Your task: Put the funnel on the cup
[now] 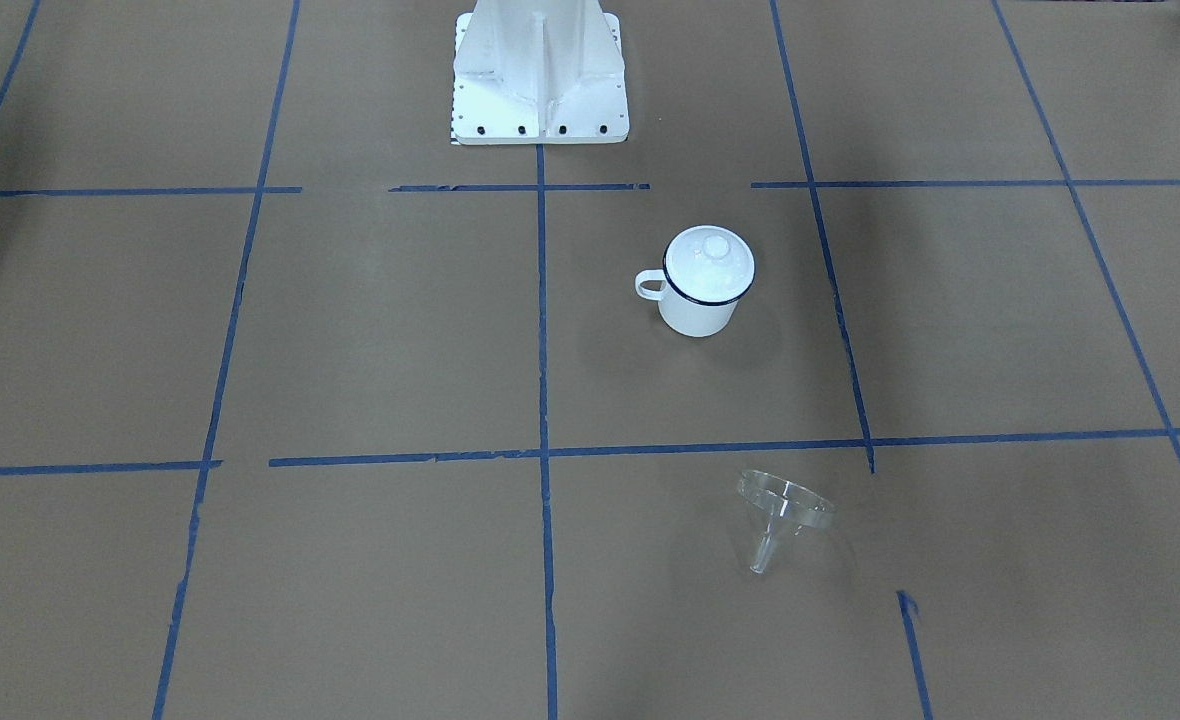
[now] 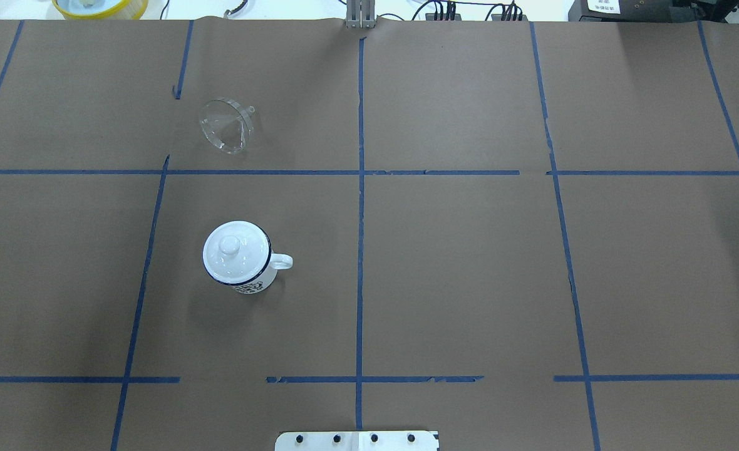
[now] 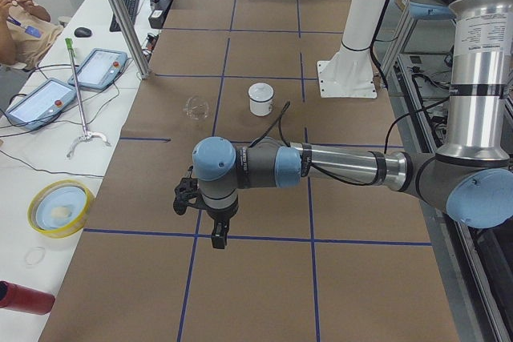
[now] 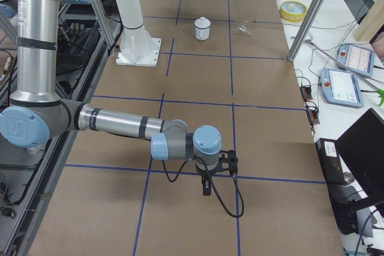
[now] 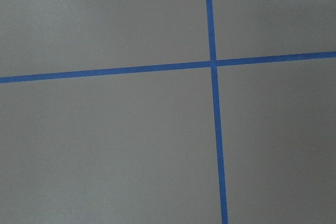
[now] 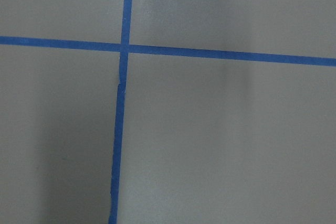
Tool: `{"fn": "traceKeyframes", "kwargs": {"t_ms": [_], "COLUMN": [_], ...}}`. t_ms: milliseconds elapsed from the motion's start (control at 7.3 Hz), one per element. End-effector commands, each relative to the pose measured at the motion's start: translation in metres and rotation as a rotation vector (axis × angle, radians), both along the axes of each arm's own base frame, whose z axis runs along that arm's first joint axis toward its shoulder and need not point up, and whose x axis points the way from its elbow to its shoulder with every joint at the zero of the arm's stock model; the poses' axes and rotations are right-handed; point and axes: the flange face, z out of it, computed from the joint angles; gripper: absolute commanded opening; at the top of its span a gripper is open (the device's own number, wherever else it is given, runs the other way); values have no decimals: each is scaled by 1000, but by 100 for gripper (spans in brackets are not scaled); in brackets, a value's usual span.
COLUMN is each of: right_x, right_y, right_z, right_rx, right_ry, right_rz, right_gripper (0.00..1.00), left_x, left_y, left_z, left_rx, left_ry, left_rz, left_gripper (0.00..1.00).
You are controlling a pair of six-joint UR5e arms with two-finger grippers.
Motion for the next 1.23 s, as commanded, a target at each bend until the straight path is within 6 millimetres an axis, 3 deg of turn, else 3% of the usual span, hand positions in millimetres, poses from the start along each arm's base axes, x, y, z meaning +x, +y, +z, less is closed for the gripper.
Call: {"fn": "traceKeyframes", "kwargs": {"t_ms": [0,137,548,1095], "right_x": [0,0,0,0], "right_y": [0,0,0,0], "right_z": [0,0,0,0], "right_rx": [0,0,0,0], "right_ry": [-1,-1,-1,-1], "right_rz": [0,0,0,0], "right_gripper": [100,100,100,100], "left_x": [2,7,129,290], "left_y": [4,-2,-22,-19], "left_z": [6,-15,-115,-275], "left_rx": [16,50,-94,-277], "left_ry": [-1,23,117,203], "left_rz": [6,-4,-140,-317], "left_gripper": [100,100,100,100]}}
